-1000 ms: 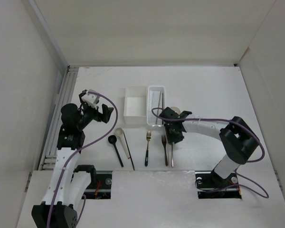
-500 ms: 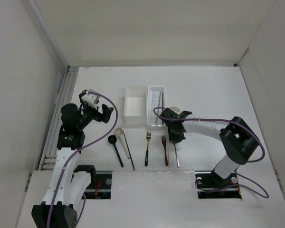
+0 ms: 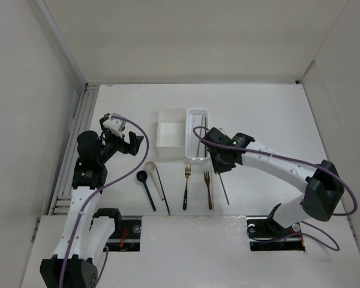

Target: Sort the eating utensils into containers

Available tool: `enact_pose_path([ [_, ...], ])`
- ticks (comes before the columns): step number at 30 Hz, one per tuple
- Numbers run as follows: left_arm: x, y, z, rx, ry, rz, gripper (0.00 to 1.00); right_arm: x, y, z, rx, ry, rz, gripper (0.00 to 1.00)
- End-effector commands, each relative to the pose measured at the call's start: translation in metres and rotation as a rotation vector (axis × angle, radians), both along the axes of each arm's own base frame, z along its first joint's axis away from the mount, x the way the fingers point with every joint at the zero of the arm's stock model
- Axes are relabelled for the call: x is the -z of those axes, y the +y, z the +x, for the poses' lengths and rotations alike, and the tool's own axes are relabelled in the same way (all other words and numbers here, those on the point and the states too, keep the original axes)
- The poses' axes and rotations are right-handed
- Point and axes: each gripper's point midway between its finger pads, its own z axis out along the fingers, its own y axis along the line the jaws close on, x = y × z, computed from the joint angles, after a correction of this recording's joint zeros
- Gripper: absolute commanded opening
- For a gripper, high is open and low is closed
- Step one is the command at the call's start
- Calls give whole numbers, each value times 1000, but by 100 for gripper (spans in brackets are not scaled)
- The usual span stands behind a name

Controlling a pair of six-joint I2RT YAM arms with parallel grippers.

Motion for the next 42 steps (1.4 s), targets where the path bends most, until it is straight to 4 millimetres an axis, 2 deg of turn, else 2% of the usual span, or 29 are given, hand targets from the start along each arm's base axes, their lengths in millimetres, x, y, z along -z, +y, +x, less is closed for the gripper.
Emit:
enact_pose_path([
  [1,-13,0,0,8,-53,4,80,-45,24,13,-79,-85,100,0],
  [3,-13,0,2,8,-52,4,80,-65,37,31,-84,-148,128,0],
  [4,-13,0,2,8,-53,4,80,-92,55,47,-98,-210,183,0],
  [6,-15,0,2,8,-62,4,80,-94,69,76,-86,-228,184,0],
  [7,-15,0,2,8,-62,4,80,-115,77,99,-56,-272,234,0],
  [8,-13,0,4,8,-53,4,80,-116,81,111,-43,-268,244,0],
  [9,-12,0,4,8,-53,4,80,-100,86,129,-11,-248,228,0],
  [10,-10,1,4,-3,-43,6,80,-101,84,149,20,-252,251,0],
  [11,-15,1,4,-3,-52,6,80,-111,88,166,45,-286,282,0],
  [12,-15,1,4,-3,-53,6,80,-98,92,180,68,-273,286,0],
  [14,-12,3,4,-12,-42,8,80,-101,92,209,108,-301,331,0],
  [17,-8,5,3,-21,-22,8,80,-75,86,231,141,-263,314,0],
  [22,-7,13,8,-50,-22,11,80,-43,80,247,144,-218,304,0],
  [23,-7,13,8,-50,-22,11,80,-30,81,243,138,-184,300,0],
  [24,-7,13,10,-50,-22,11,80,-31,82,245,134,-179,323,0],
  [26,-7,13,10,-50,-22,11,80,-11,81,240,145,-137,311,0],
  [29,-6,13,12,-48,-28,18,80,-5,83,242,154,-133,313,0],
  [31,-6,13,14,-48,-28,18,82,9,83,242,157,-110,297,0],
  [32,-6,13,14,-48,-28,18,82,5,84,243,164,-116,306,2],
  [33,-6,13,14,-48,-28,18,82,10,80,246,174,-110,300,11],
  [39,-8,13,15,-48,-37,18,83,4,74,250,179,-142,276,41],
  [40,-8,13,15,-48,-37,18,83,-13,73,253,170,-181,285,43],
  [42,-8,13,15,-48,-37,18,83,-27,72,254,152,-219,265,43],
])
